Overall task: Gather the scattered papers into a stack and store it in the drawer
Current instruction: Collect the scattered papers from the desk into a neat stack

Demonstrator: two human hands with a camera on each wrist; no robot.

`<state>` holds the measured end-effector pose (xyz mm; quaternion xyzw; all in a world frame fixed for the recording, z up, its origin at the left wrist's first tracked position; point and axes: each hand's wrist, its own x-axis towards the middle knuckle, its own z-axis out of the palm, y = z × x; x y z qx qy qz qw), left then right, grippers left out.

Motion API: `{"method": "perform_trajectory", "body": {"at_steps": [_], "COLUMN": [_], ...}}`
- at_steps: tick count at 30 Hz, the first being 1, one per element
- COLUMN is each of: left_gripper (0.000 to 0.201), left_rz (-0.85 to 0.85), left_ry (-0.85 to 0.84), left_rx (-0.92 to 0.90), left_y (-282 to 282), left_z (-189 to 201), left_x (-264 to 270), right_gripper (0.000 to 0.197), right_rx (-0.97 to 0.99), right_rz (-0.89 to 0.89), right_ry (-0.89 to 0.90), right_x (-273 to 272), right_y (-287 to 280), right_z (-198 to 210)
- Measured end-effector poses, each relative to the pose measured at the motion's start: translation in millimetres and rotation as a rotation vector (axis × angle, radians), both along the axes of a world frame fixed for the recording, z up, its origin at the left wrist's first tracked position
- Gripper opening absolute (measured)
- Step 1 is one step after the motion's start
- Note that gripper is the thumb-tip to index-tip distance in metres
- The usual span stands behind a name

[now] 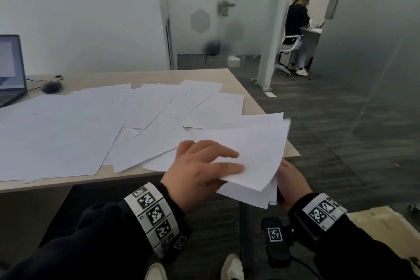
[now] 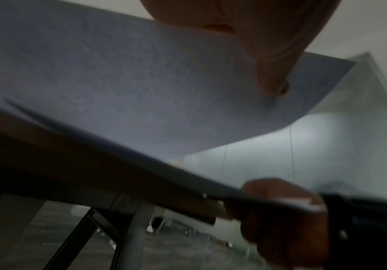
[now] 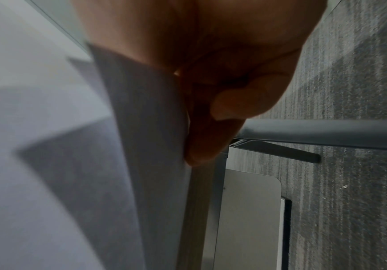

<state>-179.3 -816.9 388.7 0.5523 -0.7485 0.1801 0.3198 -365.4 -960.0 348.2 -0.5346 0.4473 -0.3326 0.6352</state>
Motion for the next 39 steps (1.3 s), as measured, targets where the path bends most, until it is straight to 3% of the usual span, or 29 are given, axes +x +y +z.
{"method": "perform_trajectory", "body": {"at_steps": [4, 8, 11, 16, 18, 19, 20, 23, 24, 29, 32, 35, 37, 39], "left_gripper": [0.041, 0.06, 0.053, 0.028, 0.031, 0.031, 0.027, 0.019, 0.019, 0.027, 0.052, 0.042, 0.039, 0.038], "left_rz": [0.167, 0.404, 0.434, 0.157, 0.062, 0.036, 0.031, 0.11, 0.16, 0.388, 0.493, 0.52, 0.498, 0.488], "left_ry": [0.015, 0.169, 0.28, 0.29, 0.297, 0.295, 0.282, 0.251, 0.271, 0.49, 0.437, 0.5, 0.541, 0.581], "left_rx": [0.287, 0.49, 0.431, 0.18, 0.123, 0.109, 0.105, 0.134, 0.161, 0.316, 0.421, 0.402, 0.418, 0.448], "left_y": [-5, -1, 4, 6, 6, 7, 6, 2, -1, -19, -18, -10, -3, 3], "left_z": [-13, -24, -28, -22, -19, -18, -18, -15, -15, -15, -15, -18, -22, -24], "left_x": [5, 34, 53, 41, 31, 26, 24, 25, 29, 55, 68, 80, 84, 85], "right_gripper": [0.02, 0.02, 0.022, 0.014, 0.013, 0.009, 0.005, 0.007, 0.013, 0.02, 0.022, 0.024, 0.041, 0.051], "right_rx": [0.012, 0.03, 0.057, 0.041, 0.165, 0.135, 0.185, 0.018, -0.049, -0.054, -0.013, 0.149, 0.309, 0.346], "right_rz": [-0.002, 0.01, -0.027, -0.045, 0.014, 0.017, -0.021, 0.026, 0.025, 0.131, 0.13, 0.057, 0.167, 0.269], "right_ry": [-0.002, -0.026, -0.056, 0.15, -0.037, -0.107, -0.112, 0.231, 0.267, 0.169, 0.033, -0.185, -0.311, -0.279], "right_x": [-2, -5, -4, -1, -4, -5, -6, -12, -14, -17, -14, -13, -11, -8], "right_y": [2, 2, 4, 5, 3, 1, -2, -7, -6, -2, 3, 3, 5, 12], "right_z": [4, 4, 6, 13, 8, 5, 6, 10, 14, 11, 8, 0, -3, 0]}}
